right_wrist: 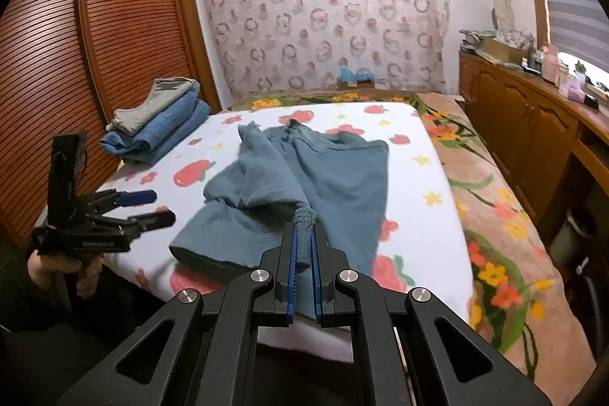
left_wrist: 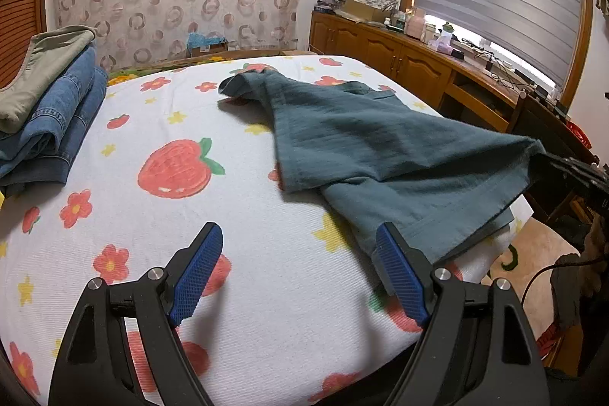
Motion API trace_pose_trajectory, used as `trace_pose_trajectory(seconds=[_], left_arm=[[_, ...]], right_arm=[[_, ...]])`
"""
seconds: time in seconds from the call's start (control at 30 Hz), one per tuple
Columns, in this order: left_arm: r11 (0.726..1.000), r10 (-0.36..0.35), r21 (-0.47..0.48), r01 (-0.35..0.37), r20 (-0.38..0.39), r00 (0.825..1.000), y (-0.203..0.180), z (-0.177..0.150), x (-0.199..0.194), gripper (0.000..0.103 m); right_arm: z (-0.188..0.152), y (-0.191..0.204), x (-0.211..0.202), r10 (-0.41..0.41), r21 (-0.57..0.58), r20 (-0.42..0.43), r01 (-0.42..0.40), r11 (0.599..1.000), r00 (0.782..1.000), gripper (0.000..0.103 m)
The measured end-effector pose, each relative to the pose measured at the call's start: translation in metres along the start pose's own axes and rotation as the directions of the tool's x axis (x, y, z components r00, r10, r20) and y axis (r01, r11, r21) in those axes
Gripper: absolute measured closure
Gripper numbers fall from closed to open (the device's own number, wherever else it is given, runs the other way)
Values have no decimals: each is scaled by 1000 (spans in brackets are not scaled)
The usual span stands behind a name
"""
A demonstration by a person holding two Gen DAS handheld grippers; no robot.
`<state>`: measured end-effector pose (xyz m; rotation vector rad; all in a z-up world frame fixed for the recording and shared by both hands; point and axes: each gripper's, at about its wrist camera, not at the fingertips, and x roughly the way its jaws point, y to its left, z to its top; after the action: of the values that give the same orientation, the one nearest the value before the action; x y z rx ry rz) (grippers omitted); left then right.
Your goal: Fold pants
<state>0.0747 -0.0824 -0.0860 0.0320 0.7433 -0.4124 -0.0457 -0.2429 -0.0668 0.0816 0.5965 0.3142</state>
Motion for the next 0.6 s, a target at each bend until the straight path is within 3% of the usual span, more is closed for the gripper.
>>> trace_pose_trajectory(seconds=[0.37,0.6], left_arm=[[1000,-4,2,4,-9,1000,-2,-3,3,20],[1000,-4,2,4,-14,1000,-5,-5,5,20]], right_arm=[[-13,-6,13,-30,74,-100,38,997,995,96],[-3,-11,19,-39,98,-124,51,994,992,94]])
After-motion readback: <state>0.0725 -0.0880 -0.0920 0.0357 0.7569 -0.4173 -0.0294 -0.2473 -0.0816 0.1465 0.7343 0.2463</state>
